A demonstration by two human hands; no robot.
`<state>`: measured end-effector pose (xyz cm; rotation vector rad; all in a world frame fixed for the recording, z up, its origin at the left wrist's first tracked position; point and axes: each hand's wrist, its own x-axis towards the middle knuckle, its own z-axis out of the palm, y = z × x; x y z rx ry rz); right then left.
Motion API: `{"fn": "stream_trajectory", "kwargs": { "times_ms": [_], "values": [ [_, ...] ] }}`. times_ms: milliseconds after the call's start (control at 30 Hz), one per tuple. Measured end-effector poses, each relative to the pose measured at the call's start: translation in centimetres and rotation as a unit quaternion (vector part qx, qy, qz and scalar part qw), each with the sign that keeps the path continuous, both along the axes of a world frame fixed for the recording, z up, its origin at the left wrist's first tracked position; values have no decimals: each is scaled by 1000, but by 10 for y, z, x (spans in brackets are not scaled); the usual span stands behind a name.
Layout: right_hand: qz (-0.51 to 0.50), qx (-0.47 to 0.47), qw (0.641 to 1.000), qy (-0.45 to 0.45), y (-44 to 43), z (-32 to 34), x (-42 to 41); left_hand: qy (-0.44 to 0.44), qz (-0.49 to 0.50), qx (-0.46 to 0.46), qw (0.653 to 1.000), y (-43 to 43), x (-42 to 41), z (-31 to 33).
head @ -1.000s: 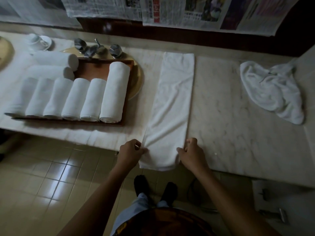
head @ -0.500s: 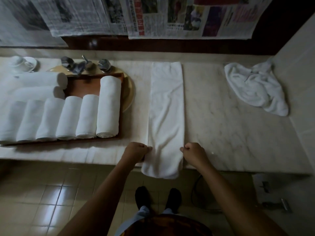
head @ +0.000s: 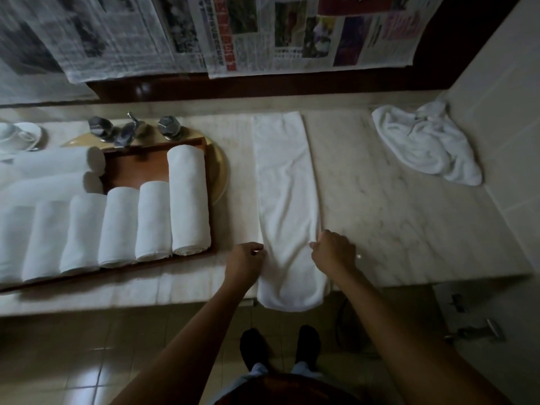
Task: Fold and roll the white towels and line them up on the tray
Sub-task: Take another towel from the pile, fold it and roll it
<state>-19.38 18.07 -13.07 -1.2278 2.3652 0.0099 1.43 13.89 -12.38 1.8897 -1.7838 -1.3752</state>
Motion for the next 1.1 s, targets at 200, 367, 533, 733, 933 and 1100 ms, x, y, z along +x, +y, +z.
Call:
{"fn": "stream_trajectory", "kwargs": {
  "times_ms": [200,367,533,733,933,1100],
  "values": [
    [-92,1,994,-66,12,5,-20,2,-12,24,1000,-1,7,-4],
    [9,-177,983,50,25,-6,6,-22,-36,27,999,-5,2,-3],
    [251,-229,940,28,16,-30,29,-62,-43,-35,997,-9,-5,1],
    [235,-167,956,55,-21,-44,-25,-133,-39,-3,990,-22,-10,-5],
    [285,-177,942,9,-69,-34,-53,-121,31,-3,992,-40,-28,-12],
    [316,-153,936,33,-85,-43,-56,-85,112,-38,989,-59,-45,-10]
  ]
}}
